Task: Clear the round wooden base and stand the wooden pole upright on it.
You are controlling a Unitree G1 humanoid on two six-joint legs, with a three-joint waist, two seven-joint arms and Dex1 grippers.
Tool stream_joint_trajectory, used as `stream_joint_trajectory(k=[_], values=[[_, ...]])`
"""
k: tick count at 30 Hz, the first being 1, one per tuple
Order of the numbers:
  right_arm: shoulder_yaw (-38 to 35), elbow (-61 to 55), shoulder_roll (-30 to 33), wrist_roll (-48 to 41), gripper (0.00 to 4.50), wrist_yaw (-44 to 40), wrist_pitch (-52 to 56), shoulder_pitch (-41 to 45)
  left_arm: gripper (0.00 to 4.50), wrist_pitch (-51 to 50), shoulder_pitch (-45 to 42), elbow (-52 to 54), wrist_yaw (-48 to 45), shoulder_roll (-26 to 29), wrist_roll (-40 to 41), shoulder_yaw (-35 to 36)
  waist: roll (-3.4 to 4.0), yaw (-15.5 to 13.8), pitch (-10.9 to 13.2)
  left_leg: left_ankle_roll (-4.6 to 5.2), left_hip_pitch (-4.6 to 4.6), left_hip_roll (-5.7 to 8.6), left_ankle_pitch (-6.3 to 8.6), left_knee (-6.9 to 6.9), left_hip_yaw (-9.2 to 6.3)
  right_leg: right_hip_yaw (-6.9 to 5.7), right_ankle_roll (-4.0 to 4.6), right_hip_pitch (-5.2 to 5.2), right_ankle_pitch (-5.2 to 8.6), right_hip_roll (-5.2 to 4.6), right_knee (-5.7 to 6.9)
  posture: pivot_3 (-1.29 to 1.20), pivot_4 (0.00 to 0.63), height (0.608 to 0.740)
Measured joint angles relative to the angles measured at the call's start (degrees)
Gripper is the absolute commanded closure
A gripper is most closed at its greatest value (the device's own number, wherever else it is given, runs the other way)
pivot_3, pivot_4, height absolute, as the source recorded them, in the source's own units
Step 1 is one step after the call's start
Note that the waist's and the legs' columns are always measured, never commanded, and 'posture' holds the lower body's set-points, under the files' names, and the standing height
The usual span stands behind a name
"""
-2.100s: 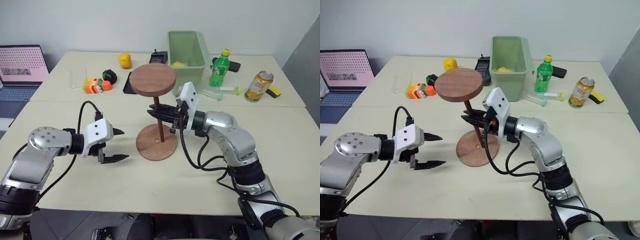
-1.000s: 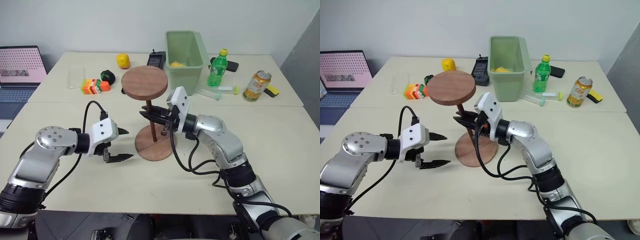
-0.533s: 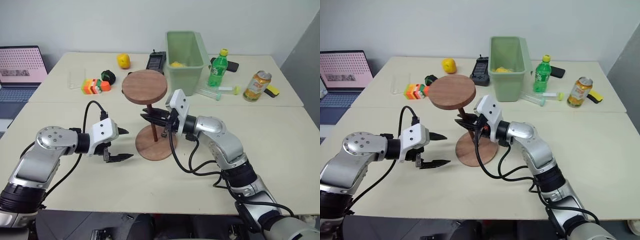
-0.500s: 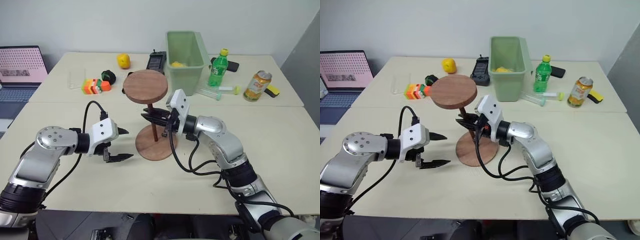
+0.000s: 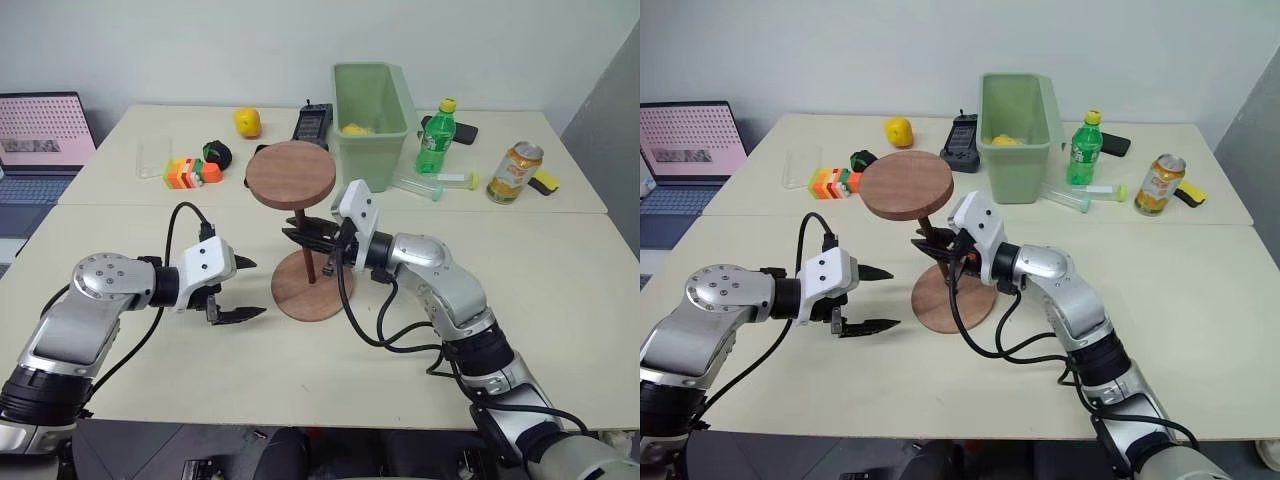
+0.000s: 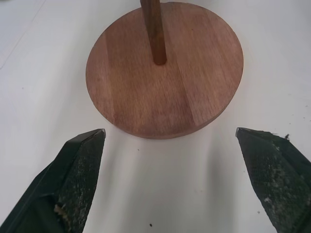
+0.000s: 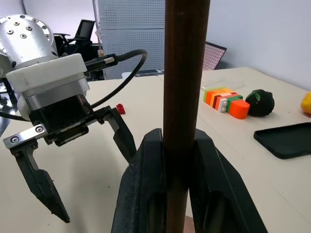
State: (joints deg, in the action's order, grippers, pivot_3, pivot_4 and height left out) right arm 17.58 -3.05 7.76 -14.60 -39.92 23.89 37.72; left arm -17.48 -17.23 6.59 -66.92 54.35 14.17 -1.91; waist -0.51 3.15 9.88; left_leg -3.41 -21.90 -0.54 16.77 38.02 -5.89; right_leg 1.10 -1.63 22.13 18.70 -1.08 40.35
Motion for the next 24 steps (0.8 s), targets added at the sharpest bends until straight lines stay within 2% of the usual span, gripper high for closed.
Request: stream_joint_trajectory(k=[3,5,7,11,15,20,24], values=[[0.0,-0.3,0.1,0.0,4.26,0.0,0.1,-0.1,0.00,0.0,0.0,0.0,0.0,-0.2,0.0,0.0,0.00,0.0,0.0,0.00,0.02,0.01,0.00,0.00,-0.01,0.00,0.00,-0.02,0.00,0.00,0.00,0.00,0.150,0.740],[-0.1,-0.7,0.1,0.0,3.56,0.0,0.2,0.0,0.00,0.0,0.0,0.0,0.0,-0.2,0.0,0.0,0.00,0.0,0.0,0.00,0.02,0.00,0.00,0.00,-0.01,-0.01,0.00,-0.02,0.00,0.00,0.00,0.00,0.150,0.740],[-0.2,-0.2,0.3,0.1,3.21,0.2,1.4,-0.2,0.00,0.0,0.0,0.0,0.0,-0.2,0.0,0.0,-0.01,0.0,0.0,0.00,0.01,0.00,0.00,0.00,-0.01,-0.02,0.00,-0.02,0.00,0.00,0.00,0.00,0.150,0.740],[0.1,1.4,1.1,0.1,2.22,0.1,3.9,-1.4,0.00,-0.5,0.0,0.0,0.0,-0.3,0.1,0.0,0.01,0.1,0.0,0.00,-0.07,0.00,0.00,0.00,0.03,0.02,0.00,0.08,0.00,0.00,0.00,0.00,0.150,0.740],[0.1,0.1,1.8,-0.1,1.49,-1.1,5.3,-1.2,0.00,-0.9,0.0,0.1,0.1,-0.6,0.3,0.0,0.01,0.1,0.0,0.00,-0.07,-0.01,0.00,-0.02,0.01,0.00,0.00,0.09,0.00,0.00,-0.02,0.00,0.150,0.740],[0.7,-1.7,4.2,0.3,1.49,-1.8,6.6,-1.3,0.00,-1.6,0.0,0.4,1.0,-1.8,1.3,0.1,0.01,0.0,0.0,0.00,-0.08,-0.01,0.00,-0.02,-0.01,0.00,0.00,0.07,0.00,0.00,-0.02,0.00,0.150,0.740],[-0.8,-5.6,13.9,0.7,1.49,-4.2,8.4,-3.9,0.00,-2.0,0.1,0.6,2.3,-1.7,1.4,1.8,0.00,-0.5,0.0,0.01,-0.15,0.05,0.01,0.00,-0.02,-0.03,0.00,0.06,0.00,0.00,-0.12,0.00,0.150,0.740]])
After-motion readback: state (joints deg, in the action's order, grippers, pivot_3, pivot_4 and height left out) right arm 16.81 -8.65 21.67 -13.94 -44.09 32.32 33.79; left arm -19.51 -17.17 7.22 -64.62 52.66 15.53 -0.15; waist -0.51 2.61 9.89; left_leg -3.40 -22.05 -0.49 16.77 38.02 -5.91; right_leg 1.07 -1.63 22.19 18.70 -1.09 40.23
